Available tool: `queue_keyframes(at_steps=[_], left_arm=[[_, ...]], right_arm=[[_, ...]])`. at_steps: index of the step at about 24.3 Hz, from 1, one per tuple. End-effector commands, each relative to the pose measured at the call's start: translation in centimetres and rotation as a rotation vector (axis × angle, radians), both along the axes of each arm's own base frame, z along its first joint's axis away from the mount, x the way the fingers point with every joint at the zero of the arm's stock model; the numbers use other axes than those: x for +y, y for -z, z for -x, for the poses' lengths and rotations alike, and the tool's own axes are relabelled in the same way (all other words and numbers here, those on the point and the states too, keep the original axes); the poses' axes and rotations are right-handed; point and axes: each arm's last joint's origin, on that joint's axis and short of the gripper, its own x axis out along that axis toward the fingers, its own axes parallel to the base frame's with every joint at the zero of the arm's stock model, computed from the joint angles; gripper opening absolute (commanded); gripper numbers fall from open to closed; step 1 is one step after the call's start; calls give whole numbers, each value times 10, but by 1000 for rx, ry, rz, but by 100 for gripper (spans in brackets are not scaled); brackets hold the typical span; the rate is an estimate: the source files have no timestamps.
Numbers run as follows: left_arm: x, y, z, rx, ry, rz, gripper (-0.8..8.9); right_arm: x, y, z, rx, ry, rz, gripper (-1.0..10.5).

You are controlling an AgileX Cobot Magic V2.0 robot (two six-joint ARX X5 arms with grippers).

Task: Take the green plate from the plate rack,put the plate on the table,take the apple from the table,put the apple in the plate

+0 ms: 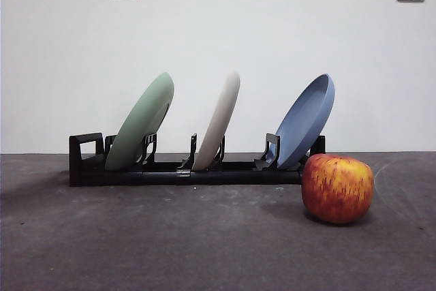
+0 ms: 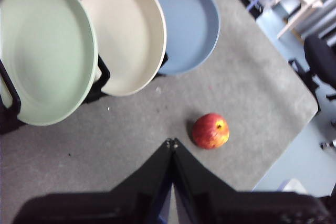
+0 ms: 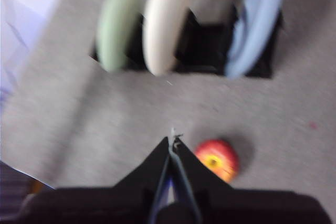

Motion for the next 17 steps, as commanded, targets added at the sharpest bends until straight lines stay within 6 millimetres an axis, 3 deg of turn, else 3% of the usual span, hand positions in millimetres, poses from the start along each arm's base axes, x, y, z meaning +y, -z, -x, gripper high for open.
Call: queue_keyframes(at_steps=[1,3,6,13,17], left_arm=[[-7,7,-10,11,44,-23,1],[-12,12,-16,27,43,-50,43],[-23,19,-22,48,47,-96,480],[-41,7,-38,-106,-81,-159,479],[-53,-9,-68,-97,-125,-222,471]], right_arm=[[7,5,-14,27,-33,67,106],[12,9,-21,48,-44,80,221],[20,15,-31,75,-69,87,496],[25,12,-37,32,-46,63,505],[25,12,-38,30,-44,61,504]])
